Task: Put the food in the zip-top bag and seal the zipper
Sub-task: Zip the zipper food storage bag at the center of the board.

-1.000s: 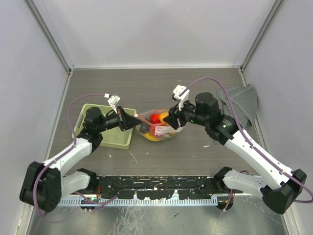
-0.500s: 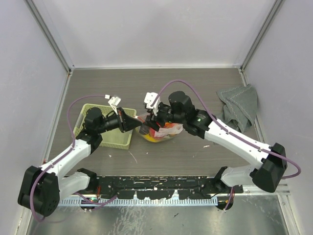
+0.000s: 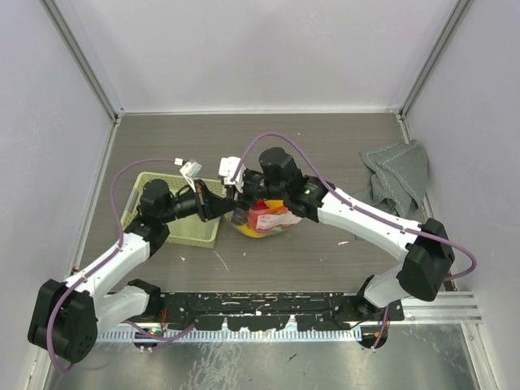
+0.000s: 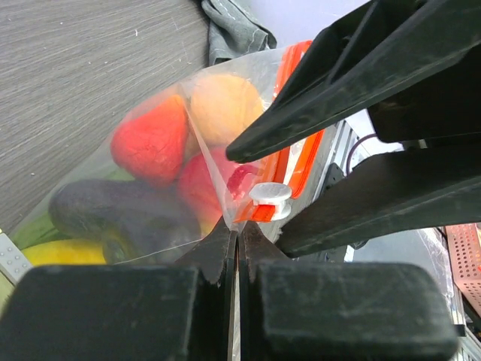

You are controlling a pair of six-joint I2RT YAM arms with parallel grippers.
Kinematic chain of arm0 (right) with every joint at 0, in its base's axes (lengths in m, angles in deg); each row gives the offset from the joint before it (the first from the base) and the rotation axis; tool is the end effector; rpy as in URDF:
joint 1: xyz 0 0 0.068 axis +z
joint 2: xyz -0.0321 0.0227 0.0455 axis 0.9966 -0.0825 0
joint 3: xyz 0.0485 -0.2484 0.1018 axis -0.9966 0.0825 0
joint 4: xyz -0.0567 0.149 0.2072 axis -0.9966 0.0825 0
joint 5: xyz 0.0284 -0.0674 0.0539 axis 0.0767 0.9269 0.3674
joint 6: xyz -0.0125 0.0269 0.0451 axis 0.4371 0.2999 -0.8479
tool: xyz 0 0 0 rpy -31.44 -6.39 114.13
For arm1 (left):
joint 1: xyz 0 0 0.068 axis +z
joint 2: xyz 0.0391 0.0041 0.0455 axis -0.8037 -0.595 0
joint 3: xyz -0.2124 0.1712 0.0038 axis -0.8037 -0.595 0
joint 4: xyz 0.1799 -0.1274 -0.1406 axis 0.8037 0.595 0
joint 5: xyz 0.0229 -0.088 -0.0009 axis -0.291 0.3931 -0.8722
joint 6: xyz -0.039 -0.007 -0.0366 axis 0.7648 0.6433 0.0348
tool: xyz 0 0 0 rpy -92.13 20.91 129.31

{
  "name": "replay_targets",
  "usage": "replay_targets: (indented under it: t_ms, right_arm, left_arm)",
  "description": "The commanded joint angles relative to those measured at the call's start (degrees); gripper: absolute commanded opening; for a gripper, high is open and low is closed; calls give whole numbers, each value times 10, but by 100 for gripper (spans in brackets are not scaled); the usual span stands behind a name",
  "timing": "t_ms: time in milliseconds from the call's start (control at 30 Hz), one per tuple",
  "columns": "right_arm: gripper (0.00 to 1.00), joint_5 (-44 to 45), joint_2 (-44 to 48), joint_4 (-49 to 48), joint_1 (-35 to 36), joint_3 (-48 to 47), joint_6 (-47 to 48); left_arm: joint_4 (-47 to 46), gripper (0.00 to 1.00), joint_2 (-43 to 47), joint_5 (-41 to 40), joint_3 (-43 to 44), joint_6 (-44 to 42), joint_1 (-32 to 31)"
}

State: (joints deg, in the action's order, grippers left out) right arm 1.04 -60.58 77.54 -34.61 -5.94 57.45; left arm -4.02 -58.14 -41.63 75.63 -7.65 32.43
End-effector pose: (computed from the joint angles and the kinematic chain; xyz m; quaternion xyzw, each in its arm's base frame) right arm 0.2053 0.2727 0.3406 -0.5879 0.5623 0.2820 0.5085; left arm 0.2005 -0.1040 0.2550 0.1789 0.7186 -0.5269 0.4171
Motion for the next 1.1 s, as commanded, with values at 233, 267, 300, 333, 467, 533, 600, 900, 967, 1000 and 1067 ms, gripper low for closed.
replay_targets:
  t_ms: [233,267,300,333,467,533,600,900,967,1000,1067]
  right_arm:
    - [20,38,-2,13,2,-35,27]
    - [15,38,-1,18,2,-37,27]
    - [11,38,0,25,2,-42,27]
    - [8,36,1,31,2,-48,26]
    - [1,23,1,62,2,-72,9]
    - [1,21,-2,75,2,-84,-2]
    - [1,18,-3,87,2,-92,-12]
    - [1,-6,-16,146,1,-141,-49]
    - [1,-10,-20,157,0,-151,-53]
    - [1,-12,-22,161,0,-154,-54]
    - [0,-19,-23,167,-1,-159,-55]
  left_arm:
    - [-13,0,19,0,23,-15,-6]
    - [-11,1,19,0,23,-16,-5]
    - [-8,2,19,-2,23,-18,-5]
    - [-4,4,19,-4,24,-21,-5]
    - [16,21,23,-10,29,-37,-5]
    - [20,32,30,-11,28,-47,-5]
    - [20,42,39,-16,28,-60,-5]
    - [-34,56,41,-13,23,-100,-5]
    - [-51,56,37,-10,20,-107,-5]
    - [-56,56,34,-7,19,-110,-5]
    - [-66,56,30,0,21,-115,-5]
